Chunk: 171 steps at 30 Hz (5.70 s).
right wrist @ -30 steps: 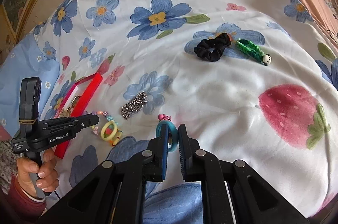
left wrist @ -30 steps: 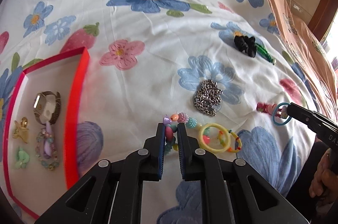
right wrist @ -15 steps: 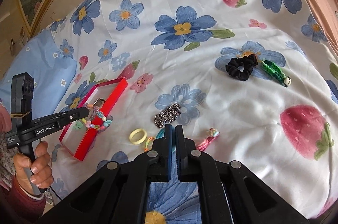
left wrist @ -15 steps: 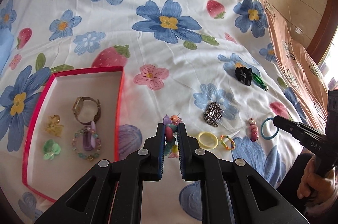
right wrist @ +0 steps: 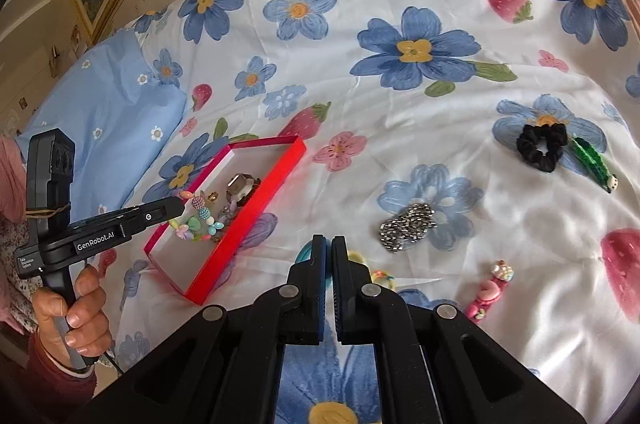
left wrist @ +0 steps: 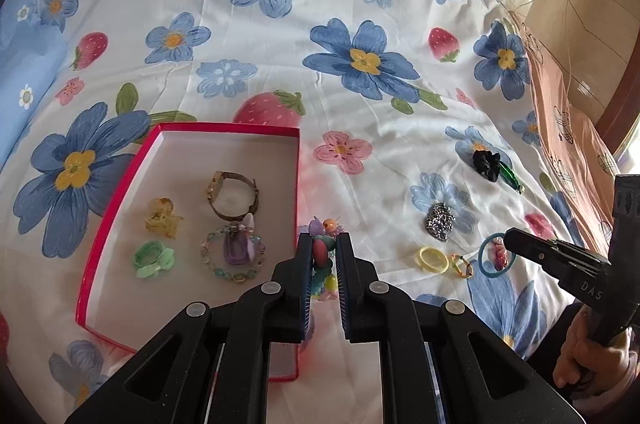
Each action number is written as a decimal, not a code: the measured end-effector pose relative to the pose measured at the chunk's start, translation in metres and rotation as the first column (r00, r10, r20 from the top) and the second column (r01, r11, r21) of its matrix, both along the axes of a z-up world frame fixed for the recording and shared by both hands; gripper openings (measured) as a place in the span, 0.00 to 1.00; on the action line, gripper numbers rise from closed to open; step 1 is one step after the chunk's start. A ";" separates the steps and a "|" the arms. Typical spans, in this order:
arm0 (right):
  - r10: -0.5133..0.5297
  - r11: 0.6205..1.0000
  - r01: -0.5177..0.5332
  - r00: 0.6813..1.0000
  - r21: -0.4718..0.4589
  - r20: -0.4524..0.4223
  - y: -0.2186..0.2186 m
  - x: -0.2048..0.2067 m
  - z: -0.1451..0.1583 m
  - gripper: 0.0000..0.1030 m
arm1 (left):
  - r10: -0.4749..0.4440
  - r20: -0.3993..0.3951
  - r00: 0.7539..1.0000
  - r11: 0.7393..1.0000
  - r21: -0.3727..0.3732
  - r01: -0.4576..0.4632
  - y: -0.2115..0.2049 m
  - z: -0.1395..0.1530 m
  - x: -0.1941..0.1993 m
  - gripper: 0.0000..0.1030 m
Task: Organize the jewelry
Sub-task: 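Carry pastel bracelet and blue hair tie into the red box and open both tools, then grasp the silver chain with the left tool while the right tool grasps the pink heart hair clip, then carry silver chain and pink heart clip into the red box and open both tools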
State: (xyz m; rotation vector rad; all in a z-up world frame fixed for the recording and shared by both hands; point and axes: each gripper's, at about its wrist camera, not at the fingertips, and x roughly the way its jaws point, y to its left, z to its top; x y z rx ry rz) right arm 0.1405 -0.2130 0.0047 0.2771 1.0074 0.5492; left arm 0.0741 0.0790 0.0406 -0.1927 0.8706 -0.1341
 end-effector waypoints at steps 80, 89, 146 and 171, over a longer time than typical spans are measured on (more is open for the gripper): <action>0.275 0.962 -0.275 0.960 0.010 -0.059 0.165 0.012 -0.025 0.36 | 0.265 -0.105 0.959 0.964 0.013 -0.265 0.099 -0.046 -0.019 0.43; 0.177 0.984 -0.177 0.983 -0.004 -0.058 0.113 0.003 -0.022 0.44 | 0.200 -0.097 0.975 0.980 0.010 -0.200 0.071 -0.036 -0.023 0.51; -0.251 0.962 0.234 0.960 -0.138 -0.122 -0.103 0.003 -0.078 0.18 | -0.362 -0.223 0.905 0.907 0.141 0.398 -0.201 -0.130 0.175 0.28; -0.146 0.989 0.144 0.988 -0.037 -0.048 -0.058 0.002 -0.035 0.18 | -0.202 -0.037 0.979 0.978 0.040 0.204 -0.094 -0.035 0.074 0.09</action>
